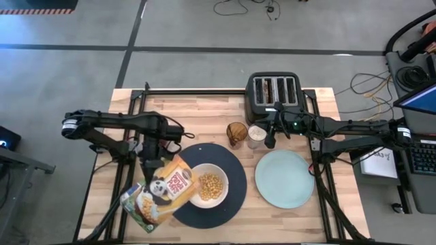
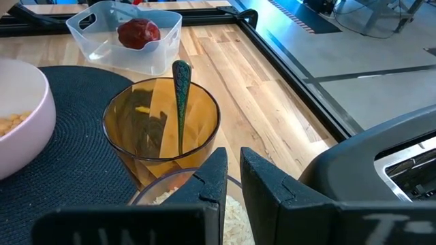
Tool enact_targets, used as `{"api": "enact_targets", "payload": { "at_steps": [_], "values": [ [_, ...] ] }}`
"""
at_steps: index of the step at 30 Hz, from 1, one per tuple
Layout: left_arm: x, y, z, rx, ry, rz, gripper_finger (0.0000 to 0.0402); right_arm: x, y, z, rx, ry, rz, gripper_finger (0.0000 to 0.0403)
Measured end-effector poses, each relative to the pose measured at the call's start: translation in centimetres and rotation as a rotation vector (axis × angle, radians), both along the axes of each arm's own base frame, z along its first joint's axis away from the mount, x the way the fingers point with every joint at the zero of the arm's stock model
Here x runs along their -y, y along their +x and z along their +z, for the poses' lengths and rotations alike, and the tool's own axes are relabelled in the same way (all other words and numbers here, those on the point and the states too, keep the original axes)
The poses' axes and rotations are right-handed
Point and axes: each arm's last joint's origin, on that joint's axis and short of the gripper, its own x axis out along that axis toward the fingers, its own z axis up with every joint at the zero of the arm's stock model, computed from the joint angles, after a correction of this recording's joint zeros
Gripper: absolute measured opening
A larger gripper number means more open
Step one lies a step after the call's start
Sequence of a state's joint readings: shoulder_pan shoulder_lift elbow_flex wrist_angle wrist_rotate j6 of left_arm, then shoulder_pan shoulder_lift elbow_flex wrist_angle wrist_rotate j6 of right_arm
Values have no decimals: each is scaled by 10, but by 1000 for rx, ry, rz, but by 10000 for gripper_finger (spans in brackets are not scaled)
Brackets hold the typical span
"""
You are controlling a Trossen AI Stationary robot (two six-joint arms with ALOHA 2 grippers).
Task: Arrange a breakfast setting
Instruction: Pour the cereal from the yellow box into the white bowl
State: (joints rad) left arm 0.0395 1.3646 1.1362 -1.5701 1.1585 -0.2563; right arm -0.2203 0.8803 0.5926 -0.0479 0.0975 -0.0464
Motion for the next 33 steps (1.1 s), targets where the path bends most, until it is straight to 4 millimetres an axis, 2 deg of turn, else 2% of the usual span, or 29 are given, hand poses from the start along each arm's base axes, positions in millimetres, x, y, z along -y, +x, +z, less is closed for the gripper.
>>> {"api": "enact_targets", "payload": {
  "at_steps": [7, 12, 20, 33],
  "values": [
    [-1, 1, 1, 6, -12, 5, 0, 0, 0, 0, 0, 0, 0, 34],
    [-3, 1, 0, 6, 77, -9, 0, 0, 0, 0, -1, -3, 1, 34],
    [1, 6, -2, 40, 7, -10, 0, 0, 0, 0, 0, 0, 0, 34],
    [-1, 3, 0, 31, 14, -9, 0, 0, 0, 0, -1, -3, 1, 34]
  ]
}}
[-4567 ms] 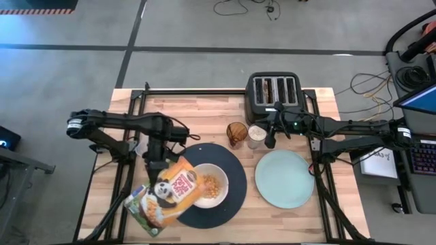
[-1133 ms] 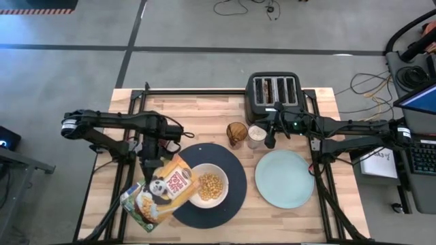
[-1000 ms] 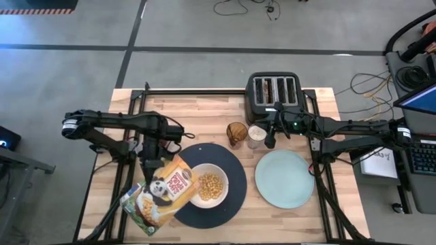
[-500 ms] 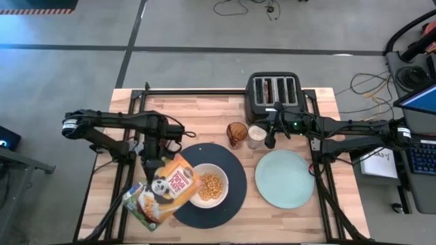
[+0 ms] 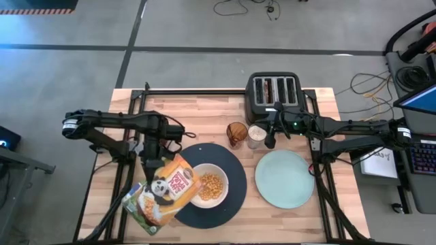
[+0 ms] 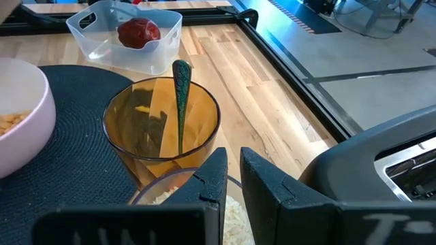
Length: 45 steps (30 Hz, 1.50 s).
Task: Arrange a breakfast setting
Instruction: Pour the cereal from the yellow box into the white bowl
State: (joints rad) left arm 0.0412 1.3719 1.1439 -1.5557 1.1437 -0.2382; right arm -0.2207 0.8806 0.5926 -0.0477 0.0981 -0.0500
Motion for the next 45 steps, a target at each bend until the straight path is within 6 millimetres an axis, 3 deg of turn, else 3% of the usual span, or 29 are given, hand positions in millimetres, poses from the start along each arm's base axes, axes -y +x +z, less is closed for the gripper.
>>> {"api": "enact_targets", "payload": {
  "at_steps": [45],
  "values": [
    [-3, 2, 7, -3, 64, 6, 0, 0, 0, 0, -1, -2, 1, 34]
  ]
}}
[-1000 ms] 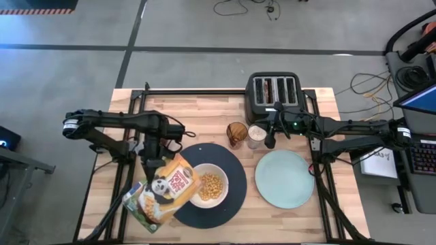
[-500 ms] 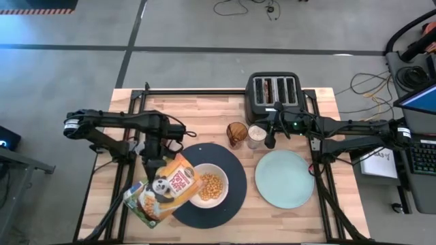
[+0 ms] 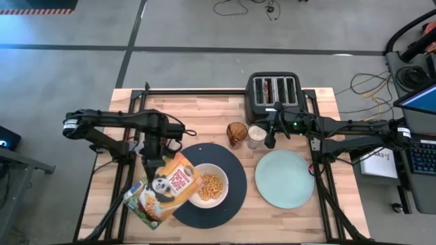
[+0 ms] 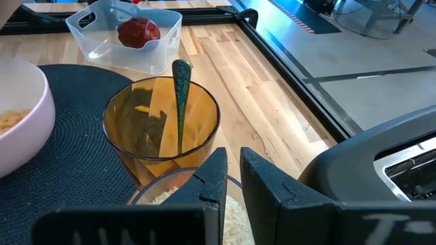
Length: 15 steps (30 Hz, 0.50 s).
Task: Arrange a breakfast setting
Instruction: Pour the cereal from the yellow box into the white bowl
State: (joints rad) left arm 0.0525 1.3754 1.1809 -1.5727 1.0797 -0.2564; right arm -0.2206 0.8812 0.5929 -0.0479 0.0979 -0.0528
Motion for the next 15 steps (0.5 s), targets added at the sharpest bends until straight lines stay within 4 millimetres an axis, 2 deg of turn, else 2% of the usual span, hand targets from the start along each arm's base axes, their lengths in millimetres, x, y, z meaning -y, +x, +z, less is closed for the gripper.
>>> {"api": "enact_targets", "payload": {
  "at_steps": [6, 12, 15],
  "values": [
    [-1, 4, 15, 77, 74, -16, 0, 0, 0, 0, 0, -1, 0, 34],
    [-1, 5, 20, 104, 19, -12, 0, 0, 0, 0, 4, 10, -15, 34],
    [-1, 5, 15, 82, 7, -6, 0, 0, 0, 0, 2, 4, -12, 34]
  ]
}}
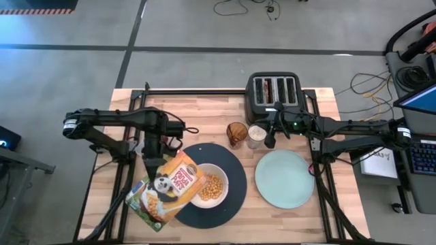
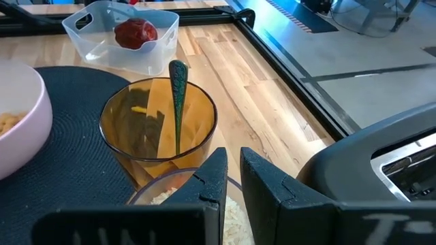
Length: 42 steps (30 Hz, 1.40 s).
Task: Arrange a breakfast setting
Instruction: Pour the cereal from the yellow box into the white bowl
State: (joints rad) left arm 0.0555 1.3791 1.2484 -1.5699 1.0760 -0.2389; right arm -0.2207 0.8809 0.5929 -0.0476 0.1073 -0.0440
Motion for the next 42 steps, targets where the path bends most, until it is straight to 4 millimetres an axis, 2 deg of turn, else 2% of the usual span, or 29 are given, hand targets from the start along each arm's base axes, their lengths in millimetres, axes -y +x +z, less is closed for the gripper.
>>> {"api": "enact_targets", "payload": {
  "at_steps": [6, 12, 16, 23, 42],
  "values": [
    [1, -2, -10, -121, -7, 39, 0, 1, 0, 0, -17, -49, 11, 34],
    [0, 8, -10, -77, -98, 66, 0, 1, -1, -2, -39, -53, -3, 34],
    [-1, 5, -8, -103, -93, 85, 0, 1, -2, -4, -64, -47, -3, 34],
    [4, 2, -21, -169, -117, 60, 0, 1, -3, -4, -68, -42, -5, 34],
    [8, 2, -21, -115, -125, 30, 0, 1, -2, -3, -57, -38, -8, 34]
  ]
}}
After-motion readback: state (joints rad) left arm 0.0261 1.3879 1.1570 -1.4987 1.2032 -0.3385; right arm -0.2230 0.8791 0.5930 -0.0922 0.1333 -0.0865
